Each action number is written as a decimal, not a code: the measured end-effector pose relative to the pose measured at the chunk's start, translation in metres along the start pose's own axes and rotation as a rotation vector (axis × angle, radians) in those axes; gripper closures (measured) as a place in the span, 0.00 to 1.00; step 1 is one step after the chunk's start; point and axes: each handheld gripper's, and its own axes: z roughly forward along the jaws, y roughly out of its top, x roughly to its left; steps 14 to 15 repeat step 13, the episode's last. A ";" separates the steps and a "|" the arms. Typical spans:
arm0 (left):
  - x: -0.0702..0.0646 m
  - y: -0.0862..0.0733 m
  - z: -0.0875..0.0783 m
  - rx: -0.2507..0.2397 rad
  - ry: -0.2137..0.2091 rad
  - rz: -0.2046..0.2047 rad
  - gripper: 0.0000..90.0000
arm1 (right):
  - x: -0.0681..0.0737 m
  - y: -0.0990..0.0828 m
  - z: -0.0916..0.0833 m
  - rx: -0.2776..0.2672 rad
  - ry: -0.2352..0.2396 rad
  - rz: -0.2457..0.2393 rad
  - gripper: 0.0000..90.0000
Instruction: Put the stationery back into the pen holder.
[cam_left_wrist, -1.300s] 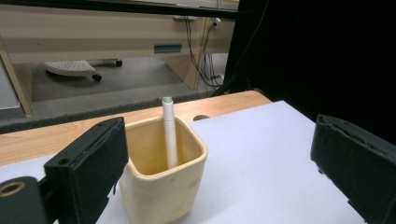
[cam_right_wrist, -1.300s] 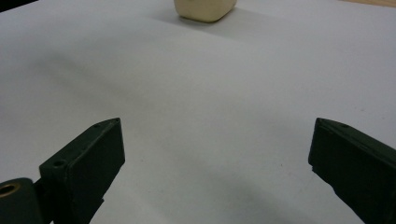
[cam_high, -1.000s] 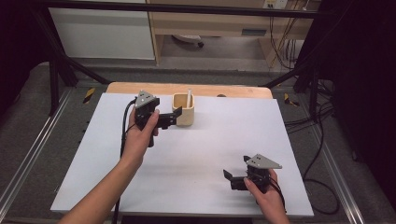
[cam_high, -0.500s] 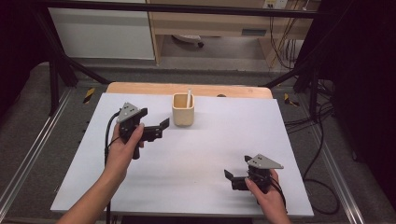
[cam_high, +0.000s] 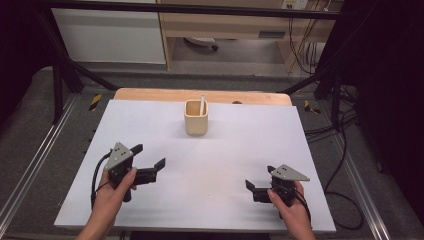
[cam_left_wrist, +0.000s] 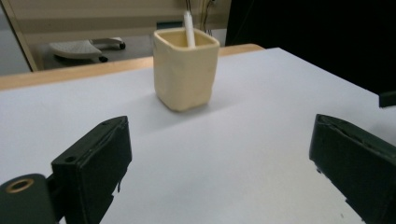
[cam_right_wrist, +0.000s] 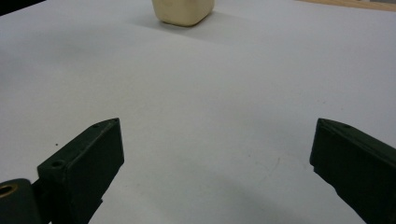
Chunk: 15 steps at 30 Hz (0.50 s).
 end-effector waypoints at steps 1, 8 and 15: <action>0.001 -0.003 -0.003 0.005 -0.003 0.008 0.07 | -0.001 0.000 0.000 0.000 -0.004 -0.001 0.04; 0.026 -0.040 -0.026 -0.038 0.080 -0.067 0.08 | -0.007 -0.006 0.001 0.062 -0.052 0.013 0.04; 0.030 -0.042 -0.033 -0.032 0.078 -0.100 0.08 | -0.013 -0.010 0.007 0.111 -0.120 -0.009 0.03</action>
